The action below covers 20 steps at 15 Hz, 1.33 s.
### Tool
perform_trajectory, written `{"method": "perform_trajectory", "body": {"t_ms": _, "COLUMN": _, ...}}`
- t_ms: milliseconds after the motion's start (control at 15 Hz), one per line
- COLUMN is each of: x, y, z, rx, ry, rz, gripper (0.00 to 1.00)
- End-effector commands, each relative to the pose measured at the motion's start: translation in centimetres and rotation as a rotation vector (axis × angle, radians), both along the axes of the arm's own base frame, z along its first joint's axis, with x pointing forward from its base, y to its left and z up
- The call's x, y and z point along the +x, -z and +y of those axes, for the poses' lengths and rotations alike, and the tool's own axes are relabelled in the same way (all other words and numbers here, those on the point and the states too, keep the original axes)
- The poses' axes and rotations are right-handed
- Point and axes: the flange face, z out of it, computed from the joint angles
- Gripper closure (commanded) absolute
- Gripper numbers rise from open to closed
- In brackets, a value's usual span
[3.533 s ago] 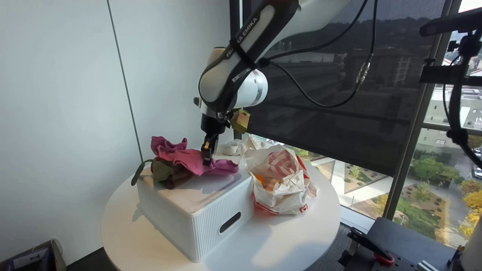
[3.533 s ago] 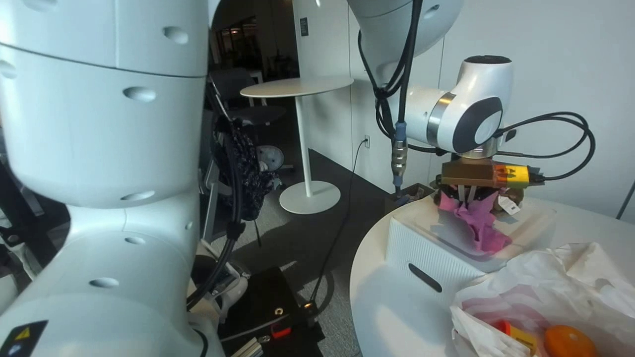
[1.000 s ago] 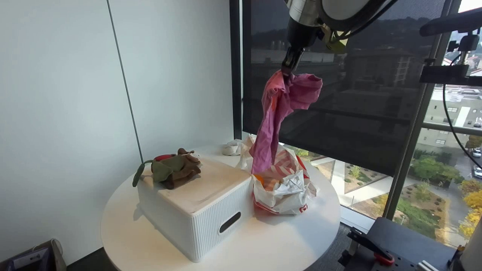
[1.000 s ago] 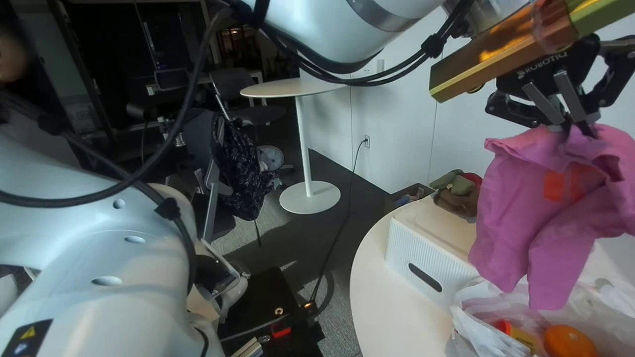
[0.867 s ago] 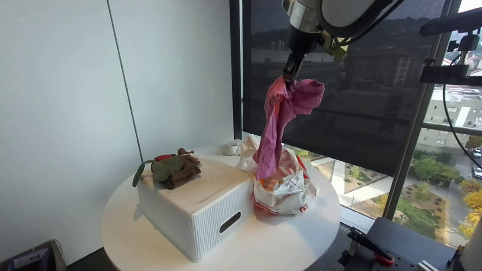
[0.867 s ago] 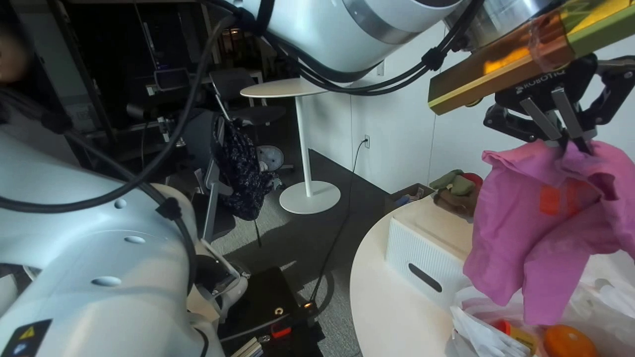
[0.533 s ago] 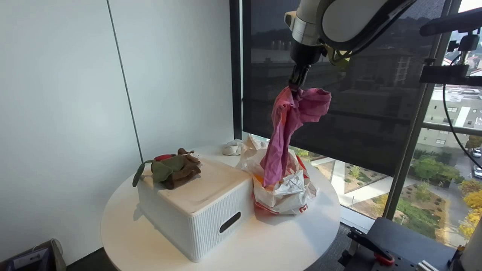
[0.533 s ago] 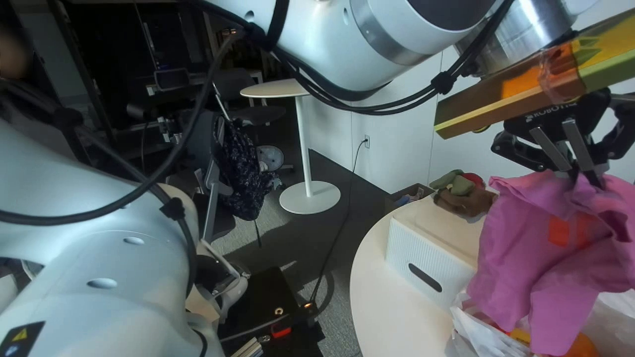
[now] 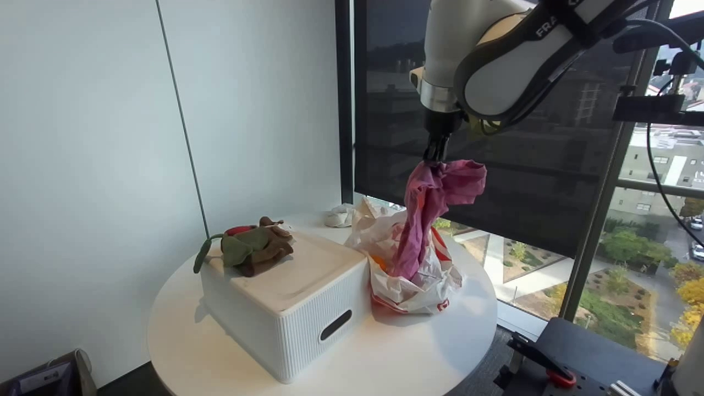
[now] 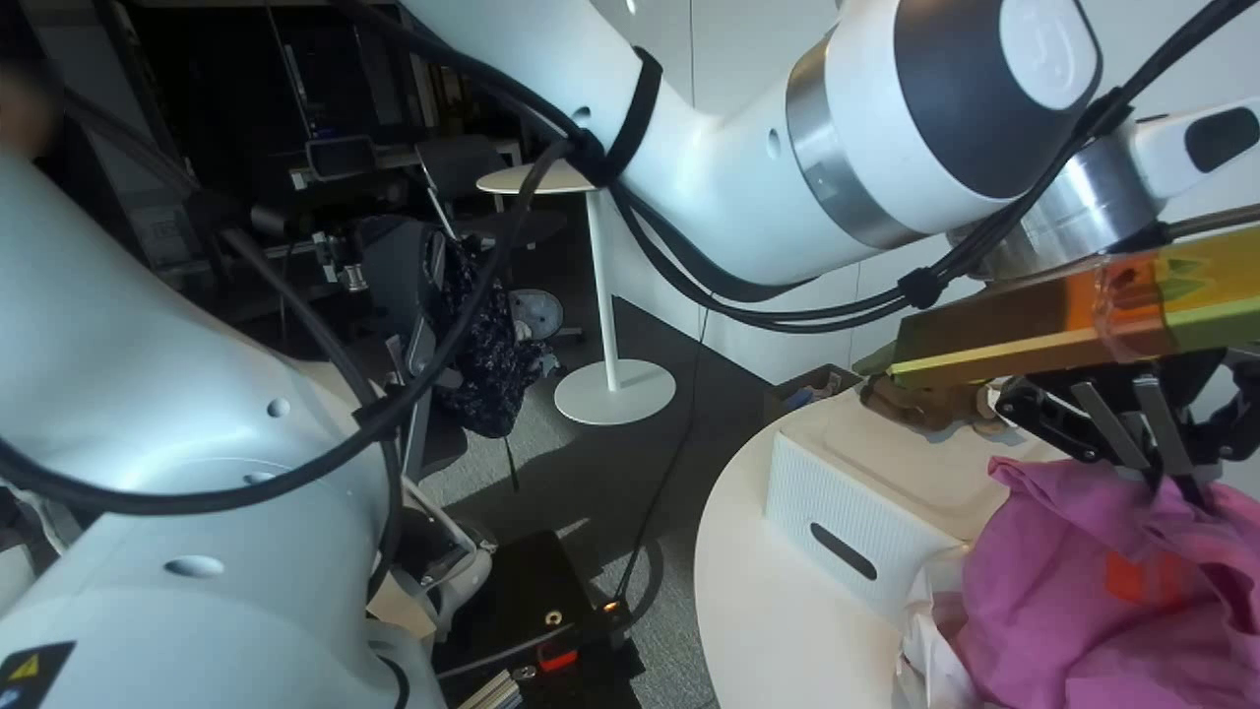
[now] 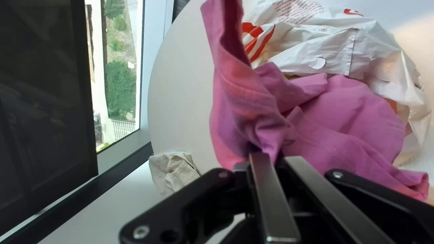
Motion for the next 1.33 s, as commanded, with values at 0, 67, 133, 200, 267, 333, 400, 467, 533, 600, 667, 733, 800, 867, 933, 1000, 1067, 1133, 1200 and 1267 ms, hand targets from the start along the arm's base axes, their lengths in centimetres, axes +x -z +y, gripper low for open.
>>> {"method": "perform_trajectory", "body": {"t_ms": 0, "x": 2.2, "y": 2.1, "z": 1.3, "rx": 0.027, "ry": -0.043, "rz": -0.029, "gripper": 0.98}}
{"method": "perform_trajectory", "body": {"t_ms": 67, "x": 2.6, "y": 2.9, "z": 1.7, "rx": 0.041, "ry": -0.054, "rz": -0.025, "gripper": 0.98}}
{"method": "perform_trajectory", "body": {"t_ms": 133, "x": 3.0, "y": 3.9, "z": 1.9, "rx": 0.047, "ry": -0.058, "rz": -0.013, "gripper": 0.98}}
{"method": "perform_trajectory", "body": {"t_ms": 200, "x": 3.3, "y": 4.7, "z": 1.9, "rx": 0.049, "ry": -0.061, "rz": -0.003, "gripper": 0.98}}
{"method": "perform_trajectory", "body": {"t_ms": 267, "x": 3.4, "y": 5.6, "z": 1.9, "rx": 0.061, "ry": -0.073, "rz": 0.003, "gripper": 0.98}}
{"method": "perform_trajectory", "body": {"t_ms": 333, "x": 3.5, "y": 6.5, "z": 2.1, "rx": 0.074, "ry": -0.073, "rz": 0.009, "gripper": 0.98}}
{"method": "perform_trajectory", "body": {"t_ms": 400, "x": 3.7, "y": 7.2, "z": 2.4, "rx": 0.084, "ry": -0.081, "rz": 0.010, "gripper": 0.98}}
{"method": "perform_trajectory", "body": {"t_ms": 467, "x": 3.9, "y": 7.8, "z": 2.6, "rx": 0.090, "ry": -0.090, "rz": 0.007, "gripper": 0.98}}
{"method": "perform_trajectory", "body": {"t_ms": 533, "x": 4.1, "y": 8.0, "z": 2.9, "rx": 0.090, "ry": -0.103, "rz": -0.004, "gripper": 0.98}}
{"method": "perform_trajectory", "body": {"t_ms": 600, "x": 4.3, "y": 8.1, "z": 3.0, "rx": 0.092, "ry": -0.111, "rz": -0.011, "gripper": 0.98}}
{"method": "perform_trajectory", "body": {"t_ms": 667, "x": 4.6, "y": 7.9, "z": 3.3, "rx": 0.094, "ry": -0.125, "rz": -0.029, "gripper": 0.98}}
{"method": "perform_trajectory", "body": {"t_ms": 733, "x": 4.9, "y": 7.9, "z": 3.6, "rx": 0.090, "ry": -0.138, "rz": -0.042, "gripper": 0.98}}
{"method": "perform_trajectory", "body": {"t_ms": 800, "x": 5.2, "y": 7.9, "z": 3.7, "rx": 0.082, "ry": -0.152, "rz": -0.048, "gripper": 0.98}}
{"method": "perform_trajectory", "body": {"t_ms": 867, "x": 5.5, "y": 8.0, "z": 4.1, "rx": 0.075, "ry": -0.168, "rz": -0.055, "gripper": 0.98}}
{"method": "perform_trajectory", "body": {"t_ms": 933, "x": 5.8, "y": 8.1, "z": 4.4, "rx": 0.071, "ry": -0.180, "rz": -0.062, "gripper": 0.98}}
{"method": "perform_trajectory", "body": {"t_ms": 1000, "x": 6.1, "y": 8.4, "z": 4.6, "rx": 0.073, "ry": -0.181, "rz": -0.061, "gripper": 0.98}}
{"method": "perform_trajectory", "body": {"t_ms": 1067, "x": 6.3, "y": 9.1, "z": 4.6, "rx": 0.078, "ry": -0.171, "rz": -0.050, "gripper": 0.98}}
{"method": "perform_trajectory", "body": {"t_ms": 1133, "x": 6.4, "y": 10.0, "z": 4.6, "rx": 0.093, "ry": -0.156, "rz": -0.036, "gripper": 0.98}}
{"method": "perform_trajectory", "body": {"t_ms": 1200, "x": 6.4, "y": 10.8, "z": 4.5, "rx": 0.105, "ry": -0.135, "rz": -0.024, "gripper": 0.98}}
{"method": "perform_trajectory", "body": {"t_ms": 1267, "x": 6.3, "y": 11.6, "z": 4.6, "rx": 0.124, "ry": -0.121, "rz": -0.014, "gripper": 0.98}}
